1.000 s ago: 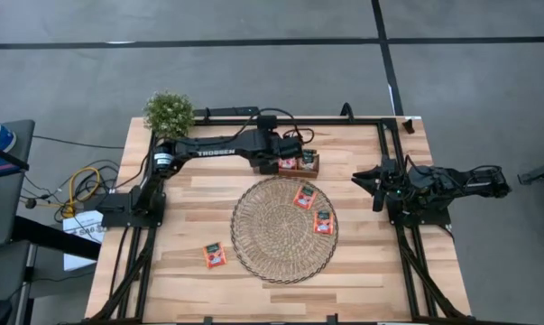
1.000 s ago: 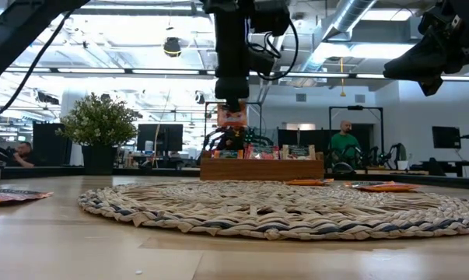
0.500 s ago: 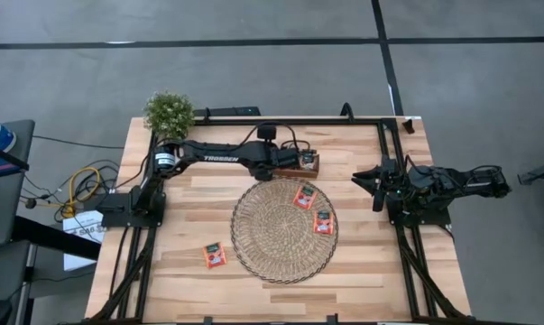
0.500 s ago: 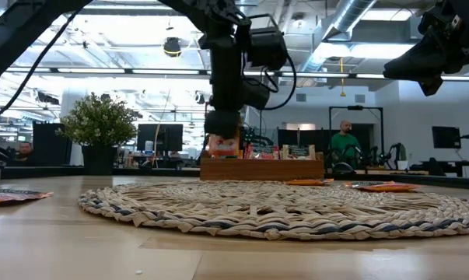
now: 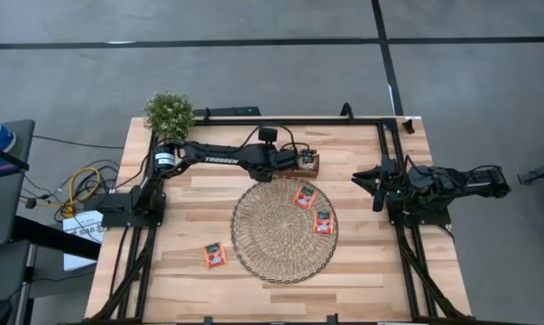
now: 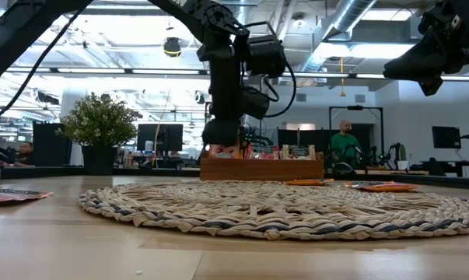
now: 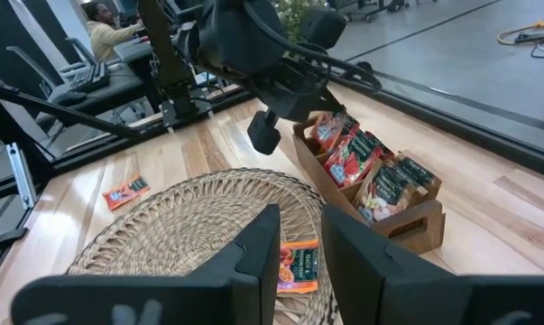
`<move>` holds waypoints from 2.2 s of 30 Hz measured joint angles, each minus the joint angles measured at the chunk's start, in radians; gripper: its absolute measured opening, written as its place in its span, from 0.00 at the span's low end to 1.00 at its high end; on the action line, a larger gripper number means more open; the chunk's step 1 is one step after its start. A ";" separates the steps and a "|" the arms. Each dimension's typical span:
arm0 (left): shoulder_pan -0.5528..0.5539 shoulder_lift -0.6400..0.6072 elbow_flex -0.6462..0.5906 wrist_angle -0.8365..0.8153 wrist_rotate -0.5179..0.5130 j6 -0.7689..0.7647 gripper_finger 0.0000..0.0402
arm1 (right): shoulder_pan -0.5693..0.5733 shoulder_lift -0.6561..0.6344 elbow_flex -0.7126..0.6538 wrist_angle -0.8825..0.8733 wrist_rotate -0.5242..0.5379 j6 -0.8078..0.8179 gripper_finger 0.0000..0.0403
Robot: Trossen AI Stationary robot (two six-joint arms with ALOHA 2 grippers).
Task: Pick & Place Tea
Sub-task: Put the orange tea bag into the left section of the wooden organizer
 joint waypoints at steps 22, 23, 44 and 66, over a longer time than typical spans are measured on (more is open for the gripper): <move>0.000 0.000 -0.036 0.063 -0.069 0.006 0.00 | 0.000 0.000 0.000 0.000 0.000 0.000 0.19; 0.000 0.000 -0.036 0.066 -0.080 0.006 0.00 | 0.000 0.000 0.000 0.000 0.000 0.000 0.19; -0.023 0.006 -0.036 0.074 -0.018 -0.033 0.00 | 0.000 0.000 0.000 0.001 0.000 0.000 0.19; -0.022 0.006 -0.036 0.052 -0.003 -0.045 0.18 | 0.000 0.000 0.000 0.001 -0.001 0.001 0.19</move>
